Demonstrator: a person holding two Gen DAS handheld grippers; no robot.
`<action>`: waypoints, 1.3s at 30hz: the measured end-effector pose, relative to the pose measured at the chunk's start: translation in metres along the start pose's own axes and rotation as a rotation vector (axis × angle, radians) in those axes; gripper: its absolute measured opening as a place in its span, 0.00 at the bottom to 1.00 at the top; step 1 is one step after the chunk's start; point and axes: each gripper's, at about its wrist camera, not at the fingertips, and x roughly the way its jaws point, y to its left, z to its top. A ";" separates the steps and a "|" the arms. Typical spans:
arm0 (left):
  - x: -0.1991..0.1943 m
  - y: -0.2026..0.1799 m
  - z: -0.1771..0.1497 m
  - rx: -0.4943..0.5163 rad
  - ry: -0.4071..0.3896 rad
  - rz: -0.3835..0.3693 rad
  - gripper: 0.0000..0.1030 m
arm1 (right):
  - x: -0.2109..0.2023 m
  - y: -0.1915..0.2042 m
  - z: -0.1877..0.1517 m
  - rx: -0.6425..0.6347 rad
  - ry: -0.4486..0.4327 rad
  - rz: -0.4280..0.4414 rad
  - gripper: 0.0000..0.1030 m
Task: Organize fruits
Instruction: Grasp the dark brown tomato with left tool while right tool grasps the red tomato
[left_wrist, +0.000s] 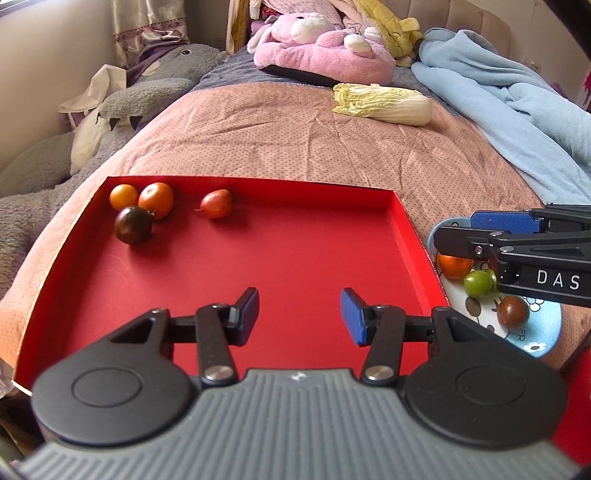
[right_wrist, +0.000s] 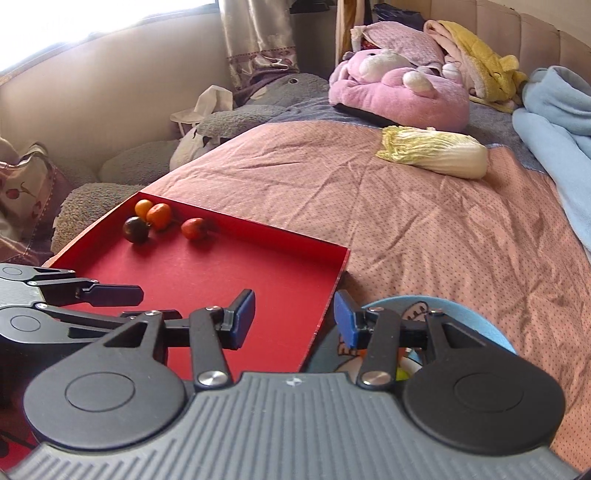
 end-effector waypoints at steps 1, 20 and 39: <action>0.000 0.004 -0.001 -0.007 0.000 0.005 0.50 | 0.002 0.007 0.002 -0.011 0.002 0.011 0.57; 0.002 0.094 -0.009 -0.138 -0.001 0.122 0.61 | 0.082 0.092 0.044 -0.099 0.065 0.139 0.63; 0.042 0.131 0.037 -0.090 0.047 0.124 0.61 | 0.192 0.111 0.075 -0.089 0.170 0.127 0.41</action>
